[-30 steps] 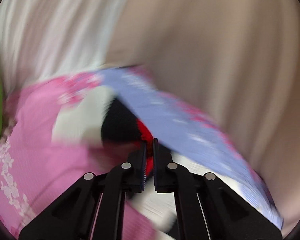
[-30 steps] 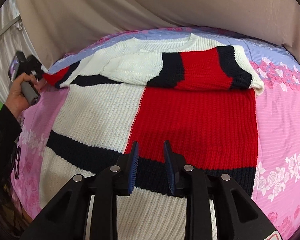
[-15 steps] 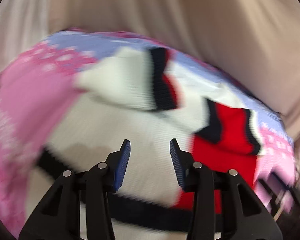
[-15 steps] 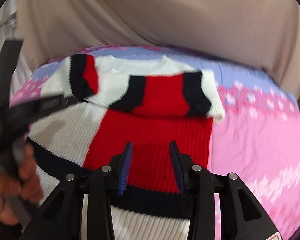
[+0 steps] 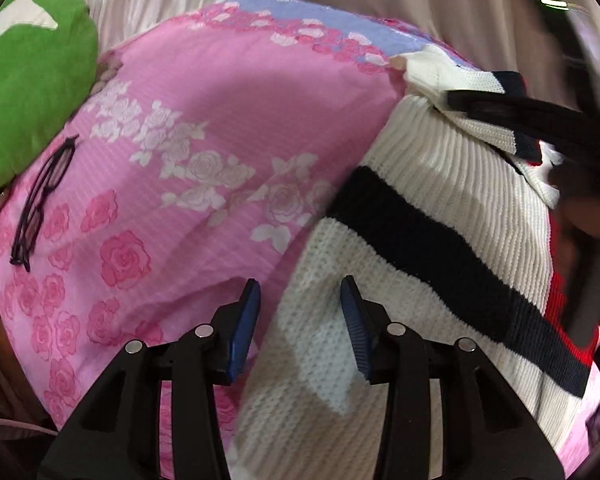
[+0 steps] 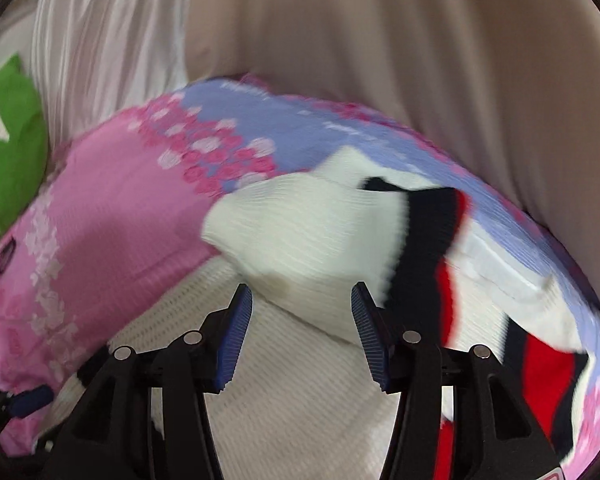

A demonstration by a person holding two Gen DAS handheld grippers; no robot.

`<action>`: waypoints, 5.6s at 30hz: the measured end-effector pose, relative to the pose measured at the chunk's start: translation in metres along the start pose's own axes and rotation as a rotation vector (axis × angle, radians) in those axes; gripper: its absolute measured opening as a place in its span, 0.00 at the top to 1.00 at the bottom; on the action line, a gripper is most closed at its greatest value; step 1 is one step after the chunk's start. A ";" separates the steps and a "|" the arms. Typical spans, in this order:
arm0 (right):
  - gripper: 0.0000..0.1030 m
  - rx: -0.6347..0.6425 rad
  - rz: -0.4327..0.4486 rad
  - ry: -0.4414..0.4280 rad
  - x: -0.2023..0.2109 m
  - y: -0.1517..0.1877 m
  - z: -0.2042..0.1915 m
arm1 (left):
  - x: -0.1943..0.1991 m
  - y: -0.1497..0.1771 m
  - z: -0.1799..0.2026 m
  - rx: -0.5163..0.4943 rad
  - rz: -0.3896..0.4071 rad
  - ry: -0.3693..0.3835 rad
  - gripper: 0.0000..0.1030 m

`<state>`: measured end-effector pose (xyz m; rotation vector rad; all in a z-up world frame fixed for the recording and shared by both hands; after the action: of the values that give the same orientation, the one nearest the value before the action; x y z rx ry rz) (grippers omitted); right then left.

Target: Fold small clothes

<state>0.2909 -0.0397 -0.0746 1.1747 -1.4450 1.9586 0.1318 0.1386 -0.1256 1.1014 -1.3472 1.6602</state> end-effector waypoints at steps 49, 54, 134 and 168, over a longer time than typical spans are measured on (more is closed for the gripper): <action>0.92 -0.945 0.043 0.061 0.050 0.179 0.283 | -0.080 -0.172 0.109 0.245 0.035 0.184 0.90; 0.92 -0.982 0.152 0.063 0.071 0.188 0.277 | -0.081 -0.169 0.112 0.208 0.048 0.159 0.89; 0.51 -0.882 0.084 0.144 0.261 0.318 0.167 | 0.108 -0.003 0.060 -0.133 0.091 0.224 0.36; 0.96 -0.846 0.127 0.207 0.214 0.233 0.261 | 0.026 -0.115 0.153 -0.242 0.104 0.073 0.93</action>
<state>0.0969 -0.3938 -0.0010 0.4889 -1.9567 1.2316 0.2536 0.0111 -0.0454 0.8355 -1.5328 1.5459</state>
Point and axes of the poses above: each gripper's, at about its wrist camera, not at the fingertips, and x roughly against the way its jaws point, z to its right, y to its underside, the point moved 1 cm from there along -x, roughly the way its jaws point, and after that the axes turned 6 degrees about -z, right-handed, at the moved point
